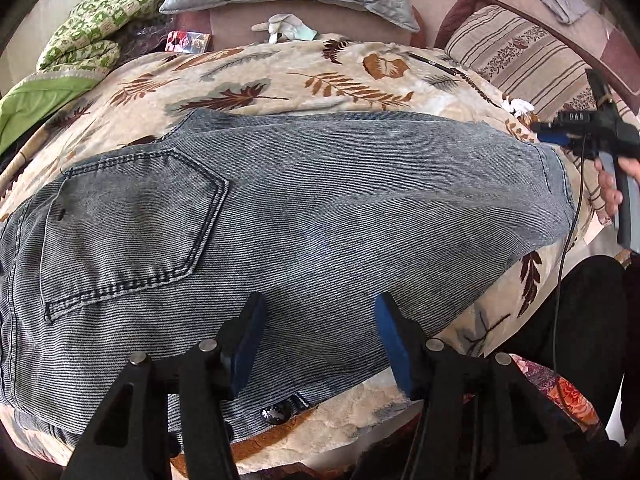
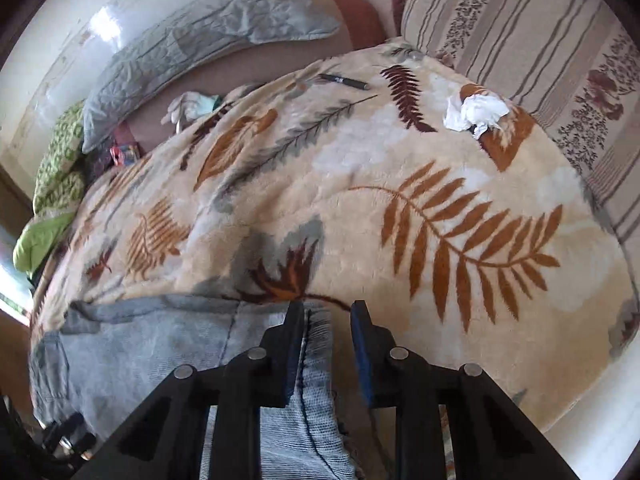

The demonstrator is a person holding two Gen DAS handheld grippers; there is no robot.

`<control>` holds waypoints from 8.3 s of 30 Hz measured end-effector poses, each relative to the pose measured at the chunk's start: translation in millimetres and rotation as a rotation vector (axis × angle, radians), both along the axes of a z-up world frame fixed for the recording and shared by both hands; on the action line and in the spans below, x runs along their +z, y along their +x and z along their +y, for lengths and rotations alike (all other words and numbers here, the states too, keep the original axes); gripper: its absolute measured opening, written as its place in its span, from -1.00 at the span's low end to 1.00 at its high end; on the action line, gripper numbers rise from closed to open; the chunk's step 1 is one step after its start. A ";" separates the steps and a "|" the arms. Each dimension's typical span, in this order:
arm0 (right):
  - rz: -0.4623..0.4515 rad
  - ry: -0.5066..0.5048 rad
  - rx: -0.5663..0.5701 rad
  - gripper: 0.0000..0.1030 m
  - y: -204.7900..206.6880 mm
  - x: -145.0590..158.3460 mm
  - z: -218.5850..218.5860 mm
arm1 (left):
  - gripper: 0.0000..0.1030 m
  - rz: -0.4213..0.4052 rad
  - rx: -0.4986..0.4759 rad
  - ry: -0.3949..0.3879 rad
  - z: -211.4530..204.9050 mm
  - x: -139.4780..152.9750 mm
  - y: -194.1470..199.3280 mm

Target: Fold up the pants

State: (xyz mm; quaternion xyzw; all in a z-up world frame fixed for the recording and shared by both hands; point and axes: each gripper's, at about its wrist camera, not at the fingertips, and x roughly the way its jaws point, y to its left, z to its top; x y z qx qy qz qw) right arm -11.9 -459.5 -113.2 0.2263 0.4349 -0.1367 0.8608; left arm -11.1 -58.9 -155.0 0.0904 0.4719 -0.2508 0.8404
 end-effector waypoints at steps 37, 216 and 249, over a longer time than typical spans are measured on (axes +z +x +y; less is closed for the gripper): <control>0.166 0.138 0.972 -0.90 187.3 -41.4 305.5 | 0.96 0.040 -0.012 -0.208 5.9 -4.6 -2.8; -0.507 0.025 0.378 0.07 -58.0 46.2 125.8 | 1.00 -0.398 0.424 0.168 -11.8 122.9 17.5; -0.104 0.019 0.208 0.07 -10.0 -15.2 109.3 | 1.00 -0.414 0.534 0.226 32.1 106.1 23.6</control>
